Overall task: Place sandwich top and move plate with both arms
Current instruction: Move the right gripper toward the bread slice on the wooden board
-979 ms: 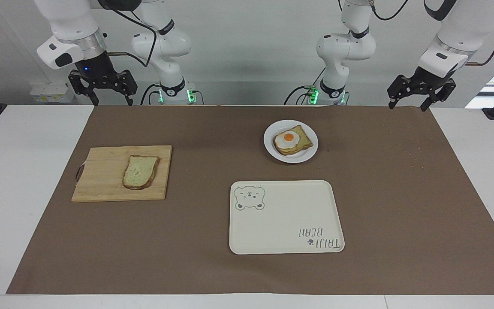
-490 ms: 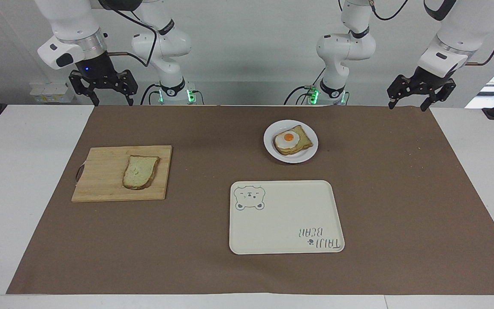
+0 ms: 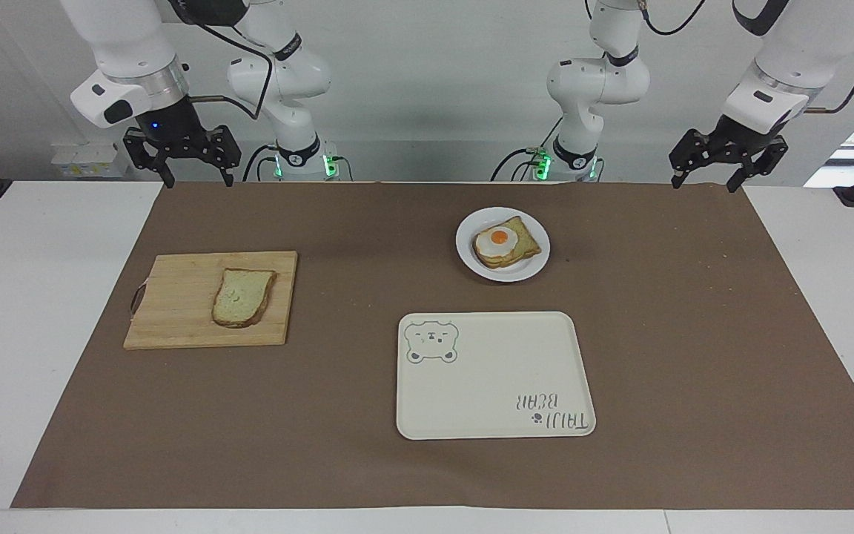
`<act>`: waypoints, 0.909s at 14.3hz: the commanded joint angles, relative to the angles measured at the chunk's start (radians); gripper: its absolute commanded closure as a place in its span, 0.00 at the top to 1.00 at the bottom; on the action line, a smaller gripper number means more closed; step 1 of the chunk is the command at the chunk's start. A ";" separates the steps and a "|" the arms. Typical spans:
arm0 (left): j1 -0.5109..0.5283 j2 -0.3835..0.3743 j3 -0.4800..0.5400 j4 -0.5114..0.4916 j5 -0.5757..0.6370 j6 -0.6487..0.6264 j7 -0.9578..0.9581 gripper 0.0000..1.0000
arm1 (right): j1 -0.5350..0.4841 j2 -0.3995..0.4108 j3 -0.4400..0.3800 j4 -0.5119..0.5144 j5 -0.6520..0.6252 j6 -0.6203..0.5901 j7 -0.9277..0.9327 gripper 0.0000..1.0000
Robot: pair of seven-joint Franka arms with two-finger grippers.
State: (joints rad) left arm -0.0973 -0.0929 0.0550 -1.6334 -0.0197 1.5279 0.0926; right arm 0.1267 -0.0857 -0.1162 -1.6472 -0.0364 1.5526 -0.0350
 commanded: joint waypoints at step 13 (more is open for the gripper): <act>-0.004 -0.007 -0.003 -0.003 0.015 0.005 0.001 1.00 | -0.102 0.081 0.000 -0.211 0.113 0.336 -0.089 1.00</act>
State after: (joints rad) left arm -0.0977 -0.0929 0.0526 -1.6334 -0.0197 1.5279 0.0927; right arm 0.0423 -0.0408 -0.1207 -1.8509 0.0318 1.8454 -0.0856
